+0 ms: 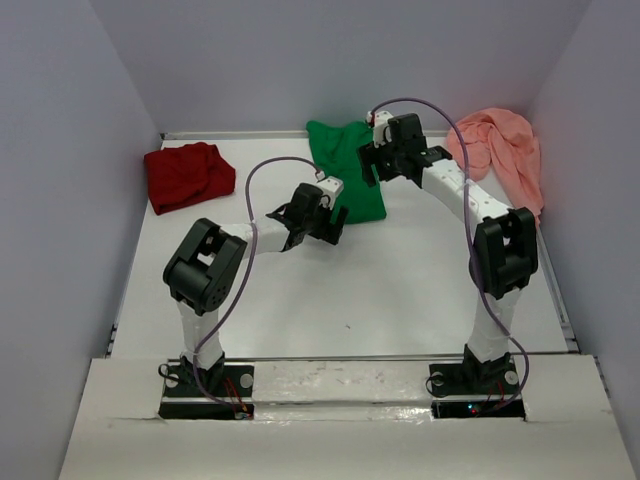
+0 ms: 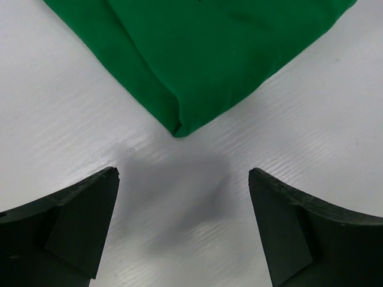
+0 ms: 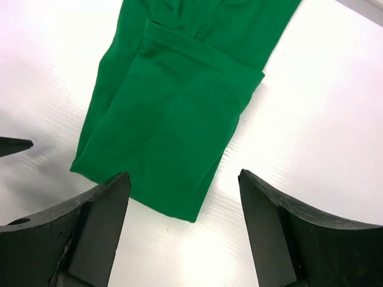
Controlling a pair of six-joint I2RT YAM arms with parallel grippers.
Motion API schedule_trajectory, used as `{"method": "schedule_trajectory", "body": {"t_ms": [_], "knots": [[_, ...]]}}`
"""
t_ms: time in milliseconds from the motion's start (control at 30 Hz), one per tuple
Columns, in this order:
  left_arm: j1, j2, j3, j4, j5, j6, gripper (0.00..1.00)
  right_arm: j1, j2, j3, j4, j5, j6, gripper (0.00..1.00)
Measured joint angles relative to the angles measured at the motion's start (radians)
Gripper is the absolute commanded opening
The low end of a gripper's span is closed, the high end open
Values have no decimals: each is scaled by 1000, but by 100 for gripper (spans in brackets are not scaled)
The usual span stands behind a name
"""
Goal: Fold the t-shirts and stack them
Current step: Fold the folded rectangular tshirt in 1/3 of the way, then grab one side of the 2/3 rectangular tshirt with both arms
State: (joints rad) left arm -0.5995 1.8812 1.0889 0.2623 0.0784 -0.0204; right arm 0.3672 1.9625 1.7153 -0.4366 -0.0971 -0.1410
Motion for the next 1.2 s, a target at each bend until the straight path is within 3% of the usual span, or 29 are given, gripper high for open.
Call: {"method": "schedule_trajectory", "body": {"t_ms": [500,867,1200], "knots": [[-20,4,4,37,-32,-11,99,0,-21,-163,-84,3,8,76],[-46,20,39,40,-191,-26,96,-3,-20,-258,-80,47,18,75],[-47,34,61,65,-130,-29,95,-69,-22,-337,9,12,30,73]]}}
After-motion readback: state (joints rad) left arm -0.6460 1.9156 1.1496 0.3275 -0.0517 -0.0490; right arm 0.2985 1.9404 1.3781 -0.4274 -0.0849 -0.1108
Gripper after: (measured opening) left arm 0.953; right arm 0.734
